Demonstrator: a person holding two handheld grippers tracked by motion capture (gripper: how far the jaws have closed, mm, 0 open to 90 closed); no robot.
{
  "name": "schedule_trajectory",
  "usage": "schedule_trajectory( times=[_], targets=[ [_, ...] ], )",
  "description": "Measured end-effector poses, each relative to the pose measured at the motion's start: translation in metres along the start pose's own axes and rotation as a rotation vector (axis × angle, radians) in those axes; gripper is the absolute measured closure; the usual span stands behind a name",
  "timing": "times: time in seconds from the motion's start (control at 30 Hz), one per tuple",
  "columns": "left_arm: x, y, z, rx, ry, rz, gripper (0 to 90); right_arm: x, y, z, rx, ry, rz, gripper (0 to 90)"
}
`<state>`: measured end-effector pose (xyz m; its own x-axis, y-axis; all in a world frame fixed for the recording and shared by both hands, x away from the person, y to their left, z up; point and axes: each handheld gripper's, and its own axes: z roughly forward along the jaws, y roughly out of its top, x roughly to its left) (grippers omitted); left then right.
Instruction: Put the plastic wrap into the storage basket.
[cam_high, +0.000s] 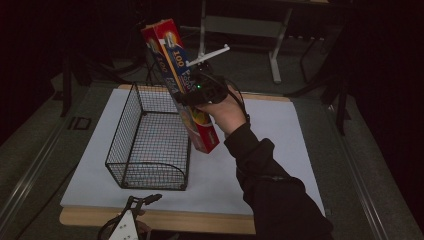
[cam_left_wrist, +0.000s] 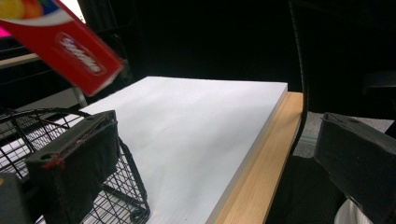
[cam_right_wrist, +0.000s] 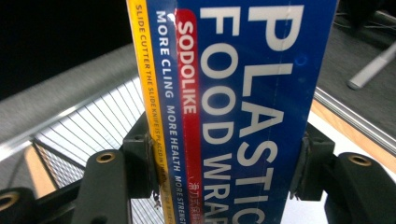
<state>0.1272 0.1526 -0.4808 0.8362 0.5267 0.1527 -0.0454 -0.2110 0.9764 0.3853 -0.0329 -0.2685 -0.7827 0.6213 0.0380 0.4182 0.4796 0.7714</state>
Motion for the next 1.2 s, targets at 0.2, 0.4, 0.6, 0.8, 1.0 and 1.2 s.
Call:
schedule_trajectory(
  times=[0.2, 0.4, 0.6, 0.8, 1.0, 1.2],
  targets=[
    [-0.001, 0.001, 0.001, 0.003, 0.003, 0.003, 0.7, 0.015, 0.016, 0.011, -0.046, 0.004, 0.011, 39.3],
    [0.0, 0.001, -0.001, -0.003, 0.004, 0.002, 0.7, 0.029, 0.019, 0.038, -0.062, 0.043, 0.083, 39.2],
    [-0.001, 0.001, -0.002, -0.003, 0.004, 0.007, 0.7, 0.036, 0.005, 0.069, -0.034, 0.041, 0.133, 39.3],
    [-0.001, 0.001, -0.002, -0.006, 0.003, 0.008, 0.7, 0.041, -0.013, 0.098, 0.03, -0.01, 0.172, 39.3],
    [-0.001, 0.001, -0.002, -0.001, 0.001, 0.009, 0.7, 0.038, -0.033, 0.126, 0.11, -0.042, 0.208, 39.3],
    [-0.001, 0.001, -0.003, 0.0, 0.0, 0.009, 0.7, 0.036, -0.045, 0.144, 0.152, -0.066, 0.235, 39.2]
  ],
)
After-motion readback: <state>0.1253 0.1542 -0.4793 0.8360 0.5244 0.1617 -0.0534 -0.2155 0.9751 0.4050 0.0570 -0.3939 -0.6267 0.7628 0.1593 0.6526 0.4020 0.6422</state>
